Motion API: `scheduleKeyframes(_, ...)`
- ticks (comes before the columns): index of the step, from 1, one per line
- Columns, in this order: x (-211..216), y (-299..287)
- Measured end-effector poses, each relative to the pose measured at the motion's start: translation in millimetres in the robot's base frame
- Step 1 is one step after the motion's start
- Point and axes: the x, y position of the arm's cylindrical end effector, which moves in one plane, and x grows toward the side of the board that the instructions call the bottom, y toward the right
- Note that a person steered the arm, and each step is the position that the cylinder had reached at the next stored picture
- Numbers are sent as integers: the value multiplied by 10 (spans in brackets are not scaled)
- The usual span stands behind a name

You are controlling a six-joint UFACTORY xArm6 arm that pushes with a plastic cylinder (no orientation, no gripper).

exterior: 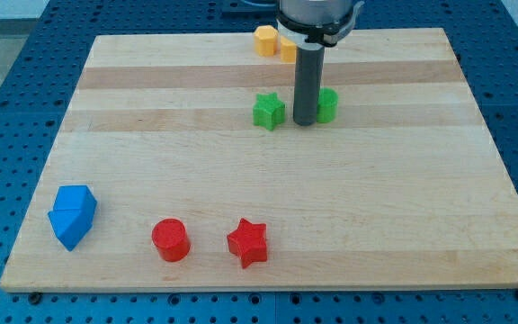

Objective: Move the green blocks towards the top right of the board

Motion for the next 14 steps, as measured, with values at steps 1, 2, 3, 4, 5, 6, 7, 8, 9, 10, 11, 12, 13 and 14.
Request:
scheduleKeyframes(1,0,6)
scheduleKeyframes(2,-4,8)
scheduleKeyframes(3,-85,267)
scheduleKeyframes(4,-219,559)
scheduleKeyframes(5,-437,789)
scheduleKeyframes(6,-602,932)
scheduleKeyframes(7,-554,1027)
scheduleKeyframes(8,-536,1073)
scheduleKeyframes(9,-841,1478)
scheduleKeyframes(10,-1141,1729)
scheduleKeyframes(11,-627,1630)
scheduleKeyframes(12,-720,977)
scheduleKeyframes(13,-932,1291)
scheduleKeyframes(14,-1198,1474)
